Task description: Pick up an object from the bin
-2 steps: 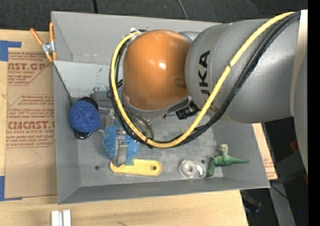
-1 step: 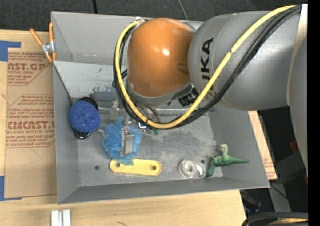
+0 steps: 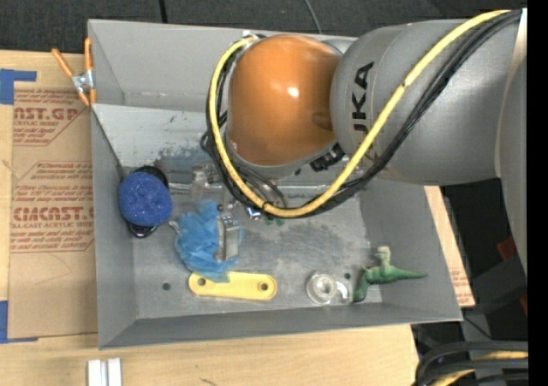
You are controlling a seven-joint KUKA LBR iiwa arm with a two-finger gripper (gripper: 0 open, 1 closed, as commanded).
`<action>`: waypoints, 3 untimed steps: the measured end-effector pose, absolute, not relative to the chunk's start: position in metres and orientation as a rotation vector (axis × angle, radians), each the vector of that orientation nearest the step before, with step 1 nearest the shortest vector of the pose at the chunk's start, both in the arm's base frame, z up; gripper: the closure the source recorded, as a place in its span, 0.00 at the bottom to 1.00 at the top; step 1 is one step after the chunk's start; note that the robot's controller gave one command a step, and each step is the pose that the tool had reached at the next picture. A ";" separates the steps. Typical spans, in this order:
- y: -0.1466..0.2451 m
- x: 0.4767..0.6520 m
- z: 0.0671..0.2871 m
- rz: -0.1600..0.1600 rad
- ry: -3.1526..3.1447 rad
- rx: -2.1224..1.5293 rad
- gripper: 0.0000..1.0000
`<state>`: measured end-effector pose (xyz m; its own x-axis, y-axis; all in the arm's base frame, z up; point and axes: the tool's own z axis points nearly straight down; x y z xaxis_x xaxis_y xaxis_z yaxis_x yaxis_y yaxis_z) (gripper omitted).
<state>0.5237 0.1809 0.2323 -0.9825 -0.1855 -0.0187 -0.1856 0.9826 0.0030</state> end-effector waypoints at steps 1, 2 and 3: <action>0.160 0.533 0.168 0.001 3.116 -0.402 0.00; 0.166 0.551 0.137 0.006 3.108 -0.374 0.00; 0.154 0.562 0.105 0.006 3.094 -0.460 0.00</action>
Offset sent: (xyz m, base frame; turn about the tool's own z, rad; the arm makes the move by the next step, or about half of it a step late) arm 0.0302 -0.0118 -0.0922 -0.0526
